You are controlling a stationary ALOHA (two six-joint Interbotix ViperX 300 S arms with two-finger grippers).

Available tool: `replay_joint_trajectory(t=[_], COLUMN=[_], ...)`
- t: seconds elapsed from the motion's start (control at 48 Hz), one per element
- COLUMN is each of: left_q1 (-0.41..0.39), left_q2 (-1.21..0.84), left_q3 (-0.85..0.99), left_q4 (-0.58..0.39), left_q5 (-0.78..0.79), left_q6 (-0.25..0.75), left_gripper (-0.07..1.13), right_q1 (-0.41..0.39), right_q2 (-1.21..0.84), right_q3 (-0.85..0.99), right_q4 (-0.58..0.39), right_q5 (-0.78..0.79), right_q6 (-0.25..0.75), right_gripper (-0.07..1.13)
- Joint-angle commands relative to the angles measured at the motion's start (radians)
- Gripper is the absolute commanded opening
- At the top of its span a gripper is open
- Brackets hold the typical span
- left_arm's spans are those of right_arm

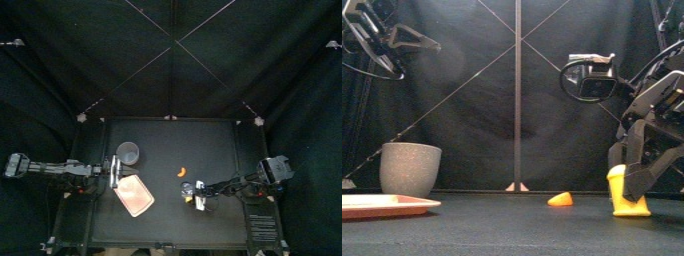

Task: Pick the yellow can then place it on the pink plate
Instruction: Place yellow can on the pink plate

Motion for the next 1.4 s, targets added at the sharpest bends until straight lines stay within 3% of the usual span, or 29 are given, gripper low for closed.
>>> replay_joint_trajectory(t=[0.021, 0.312, 0.562, 0.75, 1.083, 1.396], left_q1=[0.002, 0.003, 0.023, 0.037, 0.057, 0.057], left_q2=[0.003, 0.003, 0.003, 0.003, 0.003, 0.003], left_q3=[-0.012, -0.012, -0.014, -0.012, -0.006, -0.002], left_q4=[0.0, 0.0, 0.0, 0.0, 0.002, 0.0], left_q5=[-0.009, -0.009, -0.009, -0.009, -0.009, -0.009], left_q6=[0.0, 0.002, 0.002, 0.002, 0.003, 0.003], left_gripper=[0.0, 0.0, 0.0, 0.0, 0.0, 0.0], right_q1=[0.0, -0.002, -0.049, -0.101, -0.132, -0.132], right_q2=[-0.02, -0.017, 0.077, 0.215, 0.44, 0.614], right_q3=[-0.011, -0.11, -0.348, -0.532, -0.899, -1.152], right_q4=[0.0, -0.026, -0.232, -0.287, -0.391, -0.413], right_q5=[0.002, 0.002, 0.006, 0.037, 0.21, 0.417], right_q6=[-0.003, -0.014, -0.003, -0.006, -0.005, -0.008], right_gripper=[0.56, 0.53, 0.54, 0.54, 0.54, 0.54])
